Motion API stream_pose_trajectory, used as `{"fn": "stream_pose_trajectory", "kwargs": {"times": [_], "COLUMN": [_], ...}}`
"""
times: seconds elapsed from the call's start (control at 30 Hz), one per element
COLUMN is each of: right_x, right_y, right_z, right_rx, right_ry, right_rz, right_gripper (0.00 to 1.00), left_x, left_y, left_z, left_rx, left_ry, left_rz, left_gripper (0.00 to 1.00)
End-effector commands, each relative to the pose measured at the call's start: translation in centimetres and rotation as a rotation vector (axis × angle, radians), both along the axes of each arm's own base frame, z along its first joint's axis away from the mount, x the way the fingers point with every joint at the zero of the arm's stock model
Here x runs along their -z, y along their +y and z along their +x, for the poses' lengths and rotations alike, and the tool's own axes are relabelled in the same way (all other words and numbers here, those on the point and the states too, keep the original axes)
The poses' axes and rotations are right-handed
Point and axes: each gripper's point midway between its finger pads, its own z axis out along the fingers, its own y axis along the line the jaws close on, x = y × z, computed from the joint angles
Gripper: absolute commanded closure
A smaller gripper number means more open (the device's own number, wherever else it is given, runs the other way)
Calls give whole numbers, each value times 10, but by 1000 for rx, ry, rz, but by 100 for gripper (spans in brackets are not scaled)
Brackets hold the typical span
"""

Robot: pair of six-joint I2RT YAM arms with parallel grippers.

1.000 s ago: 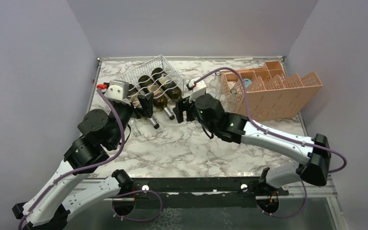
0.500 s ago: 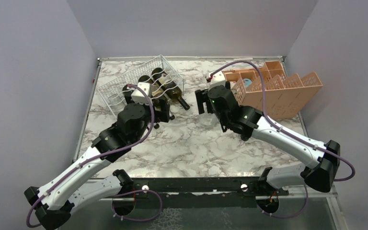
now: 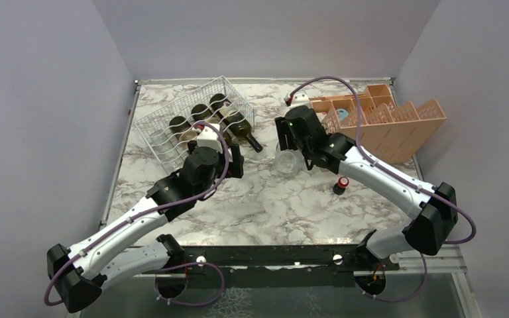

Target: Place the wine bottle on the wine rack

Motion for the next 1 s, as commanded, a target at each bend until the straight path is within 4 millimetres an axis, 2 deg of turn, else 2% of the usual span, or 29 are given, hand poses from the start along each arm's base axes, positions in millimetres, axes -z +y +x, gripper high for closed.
{"fn": "stream_pose_trajectory", "kwargs": {"times": [0.0,0.1,0.17,0.23,0.3,0.43,0.57,0.73,0.97], "right_x": [1,7,10,12,11,8,8,18,45], "right_y": [15,18,18,20,24,35,41,35,5], "right_z": [9,12,13,12,9,3,-2,-21,-64], "right_rx": [-62,-71,-76,-91,-122,-202,-251,-279,-269], "right_ry": [33,56,67,78,85,79,38,9,49], "right_rz": [40,44,44,49,57,93,148,215,273], "right_gripper": [36,44,51,60,71,86,93,99,99], "left_x": [3,14,15,11,7,6,16,27,38], "left_y": [-12,-3,-2,-12,-23,-31,-39,-63,-90], "left_z": [4,5,4,-2,-10,-12,-7,-6,-3], "left_rx": [-48,-101,-83,56,158,183,169,213,250], "left_ry": [50,75,60,8,-22,-24,47,143,219], "left_rz": [-110,-87,-76,-17,-30,-69,-53,-87,-157], "left_gripper": [1,1,1,1,1,1,1,1,1]}}
